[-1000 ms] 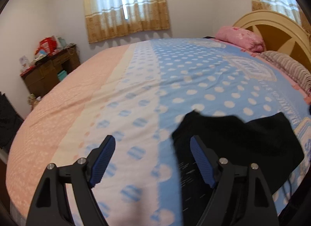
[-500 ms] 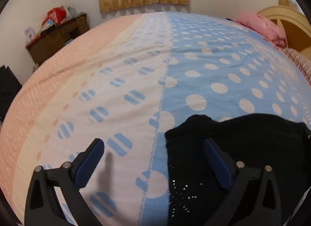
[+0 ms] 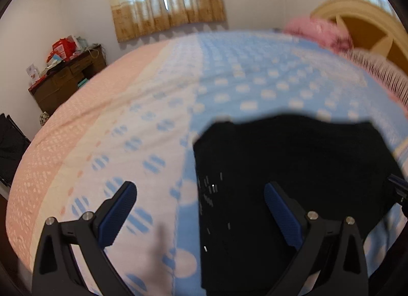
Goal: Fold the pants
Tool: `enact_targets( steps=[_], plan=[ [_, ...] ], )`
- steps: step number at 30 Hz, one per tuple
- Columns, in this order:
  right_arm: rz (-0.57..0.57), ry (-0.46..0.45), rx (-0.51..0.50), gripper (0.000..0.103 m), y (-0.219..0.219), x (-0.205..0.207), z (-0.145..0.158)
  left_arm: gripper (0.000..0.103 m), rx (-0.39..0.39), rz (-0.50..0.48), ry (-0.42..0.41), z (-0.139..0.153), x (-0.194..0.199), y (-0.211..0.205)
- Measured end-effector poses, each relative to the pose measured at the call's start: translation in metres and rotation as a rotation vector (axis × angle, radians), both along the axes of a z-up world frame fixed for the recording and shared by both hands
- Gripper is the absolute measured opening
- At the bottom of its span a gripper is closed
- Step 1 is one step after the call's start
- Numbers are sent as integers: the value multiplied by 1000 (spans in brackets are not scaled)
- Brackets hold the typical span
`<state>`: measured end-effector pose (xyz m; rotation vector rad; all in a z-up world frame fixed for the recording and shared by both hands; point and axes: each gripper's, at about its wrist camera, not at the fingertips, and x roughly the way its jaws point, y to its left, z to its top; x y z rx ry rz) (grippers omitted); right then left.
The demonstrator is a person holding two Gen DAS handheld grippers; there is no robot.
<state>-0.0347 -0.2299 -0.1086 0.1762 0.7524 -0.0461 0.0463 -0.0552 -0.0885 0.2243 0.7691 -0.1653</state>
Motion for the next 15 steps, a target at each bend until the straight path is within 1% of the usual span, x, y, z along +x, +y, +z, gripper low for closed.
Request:
enact_targets(
  steps=[1, 2, 3, 5, 7, 9, 11, 13, 15],
  plan=[
    [-17, 41, 19, 13, -3, 0, -14, 102, 6, 4, 17, -5, -1, 0],
    [-23, 25, 36, 13, -5, -3, -16, 102, 3, 17, 25, -9, -2, 2],
    [-29, -1, 48, 13, -6, -6, -16, 102, -10, 25, 21, -8, -3, 4],
    [-29, 18, 41, 13, -5, -6, -15, 102, -17, 29, 34, -6, -5, 6],
    [-26, 34, 30, 13, -3, -6, -13, 102, -10, 28, 29, -5, -8, 7],
    [-29, 39, 49, 13, -4, -9, -10, 102, 5, 25, 20, -5, -12, 6],
    [-44, 38, 91, 13, -9, -15, -8, 102, 9, 25, 19, -5, -14, 5],
    [-68, 19, 133, 13, -13, -24, -4, 102, 5, 25, 22, -5, -15, 6],
    [-81, -30, 161, 13, -17, -35, 5, 102, -7, 25, 28, -6, -14, 9]
  ],
)
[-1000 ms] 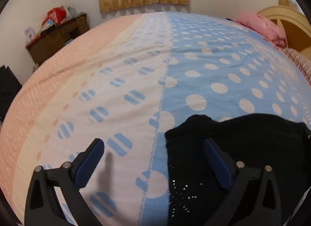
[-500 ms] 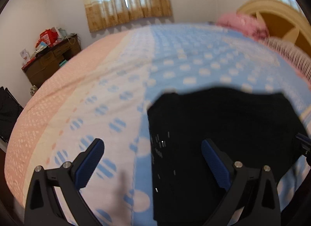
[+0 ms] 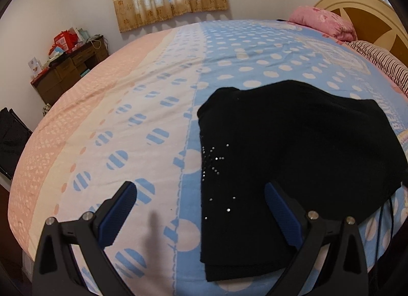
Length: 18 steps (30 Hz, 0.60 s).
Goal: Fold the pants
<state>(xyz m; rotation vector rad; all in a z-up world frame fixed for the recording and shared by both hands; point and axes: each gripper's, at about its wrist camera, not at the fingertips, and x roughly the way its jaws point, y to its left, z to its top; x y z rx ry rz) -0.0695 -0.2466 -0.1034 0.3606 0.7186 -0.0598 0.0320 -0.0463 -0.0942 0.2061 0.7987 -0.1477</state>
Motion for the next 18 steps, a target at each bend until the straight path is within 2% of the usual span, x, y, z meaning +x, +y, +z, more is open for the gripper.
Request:
enact_targets(
  steps=[6, 11, 13, 14, 16, 18],
  plan=[
    [-35, -122, -7, 13, -4, -15, 25, 102, -53, 0, 32, -2, 1, 7],
    [33, -115, -23, 13, 11, -2, 26, 100, -90, -38, 27, 8, -6, 24],
    [78, -112, -35, 13, 22, 7, 27, 97, -117, -18, 14, 13, -9, 39],
    [110, -110, -36, 13, 29, 16, 28, 95, -149, 1, 10, 15, -9, 47],
    [181, -98, -40, 13, 45, 36, 27, 85, -220, 14, 31, 16, -3, 53],
    [238, -92, -71, 13, 65, 60, 27, 83, -291, -9, 80, 13, 2, 51]
  ],
)
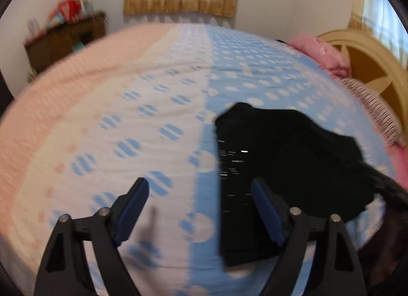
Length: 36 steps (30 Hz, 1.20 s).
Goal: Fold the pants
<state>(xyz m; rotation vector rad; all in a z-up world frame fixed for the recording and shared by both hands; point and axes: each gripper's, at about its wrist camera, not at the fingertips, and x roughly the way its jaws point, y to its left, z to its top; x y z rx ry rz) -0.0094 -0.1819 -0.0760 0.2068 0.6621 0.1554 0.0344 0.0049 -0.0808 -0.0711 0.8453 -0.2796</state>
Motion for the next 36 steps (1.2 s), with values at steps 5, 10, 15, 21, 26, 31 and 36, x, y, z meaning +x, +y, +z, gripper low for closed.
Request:
enact_targets(
  steps=[5, 10, 15, 21, 26, 31, 36],
  plan=[
    [118, 26, -15, 13, 40, 69, -5, 82, -1, 3, 89, -26, 4, -12],
    [48, 140, -52, 13, 49, 125, -44, 82, 59, -26, 47, -28, -5, -19],
    [38, 165, 92, 14, 32, 146, -49, 82, 82, -37, 32, -27, -8, -20],
    [14, -36, 212, 14, -6, 82, 4, 85, 8, -13, -15, -2, -4, 12],
    [-126, -183, 235, 67, -63, 10, 29, 91, -2, 23, -55, 10, 14, 21],
    [-383, -210, 69, 70, -117, -67, 37, 91, 13, -31, -8, -7, 30, -2],
    [-406, -61, 139, 70, -142, -88, 6, 91, -3, -52, 34, -23, 24, -16]
  ],
)
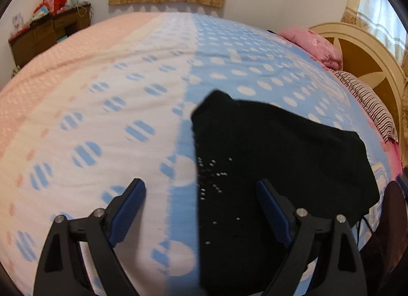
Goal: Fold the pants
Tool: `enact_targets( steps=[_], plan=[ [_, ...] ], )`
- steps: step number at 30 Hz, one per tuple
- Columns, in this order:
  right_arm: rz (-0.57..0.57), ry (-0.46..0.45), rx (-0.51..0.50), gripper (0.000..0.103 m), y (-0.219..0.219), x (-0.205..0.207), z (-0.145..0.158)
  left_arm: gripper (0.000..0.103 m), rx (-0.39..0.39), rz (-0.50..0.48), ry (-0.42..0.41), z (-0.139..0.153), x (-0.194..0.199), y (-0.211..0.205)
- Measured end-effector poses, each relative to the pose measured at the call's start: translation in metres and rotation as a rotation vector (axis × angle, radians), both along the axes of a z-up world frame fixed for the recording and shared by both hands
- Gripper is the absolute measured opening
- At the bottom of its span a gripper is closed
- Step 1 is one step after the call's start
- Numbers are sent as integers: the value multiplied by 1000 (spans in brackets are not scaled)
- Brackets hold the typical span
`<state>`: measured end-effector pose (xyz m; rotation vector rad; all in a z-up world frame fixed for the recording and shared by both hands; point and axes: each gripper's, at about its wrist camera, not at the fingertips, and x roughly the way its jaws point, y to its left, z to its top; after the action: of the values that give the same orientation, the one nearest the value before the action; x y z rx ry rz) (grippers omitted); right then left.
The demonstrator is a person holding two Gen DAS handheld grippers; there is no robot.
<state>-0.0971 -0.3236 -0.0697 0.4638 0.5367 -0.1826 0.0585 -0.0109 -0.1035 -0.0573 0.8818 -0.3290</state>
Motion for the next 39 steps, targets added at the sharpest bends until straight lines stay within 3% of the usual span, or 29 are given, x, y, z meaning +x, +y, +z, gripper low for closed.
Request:
enact_targets(
  steps=[4, 10, 14, 17, 18, 19, 20, 23, 24, 28, 30, 34, 39],
  plan=[
    [37, 74, 72, 70, 3, 22, -36, 92, 31, 1, -7, 1, -4, -2],
    [84, 114, 184, 71, 16, 58, -75, 102, 51, 13, 9, -3, -4, -1],
    [89, 108, 102, 71, 31, 55, -79, 103, 77, 24, 9, -5, -4, -5],
    [89, 123, 100, 71, 37, 55, -79, 103, 84, 35, 25, -4, -2, -7],
    [103, 135, 71, 66, 42, 55, -77, 103, 89, 39, 28, -4, -3, -8],
    [125, 143, 29, 52, 48, 57, -74, 99, 96, 39, 26, -4, -4, -10],
    [141, 144, 8, 47, 53, 58, -71, 96, 98, 33, 24, -4, -5, -11],
    [145, 157, -57, 37, 62, 62, -68, 65, 67, -29, 19, 1, -9, -17],
    [143, 157, -62, 36, 63, 62, -68, 48, 51, -51, 22, 2, -10, -20],
    [135, 160, -136, 29, 73, 59, -64, 19, 91, -74, -15, 7, -18, -33],
    [134, 165, -222, 27, 85, 59, -58, 14, 128, -80, -44, 11, -22, -39],
    [145, 130, -379, 26, 109, 56, -41, 12, 103, -72, -84, 26, -24, -33],
    [159, 72, -434, 26, 123, 52, -19, 12, 84, -63, -171, 48, -30, -24]
  ],
)
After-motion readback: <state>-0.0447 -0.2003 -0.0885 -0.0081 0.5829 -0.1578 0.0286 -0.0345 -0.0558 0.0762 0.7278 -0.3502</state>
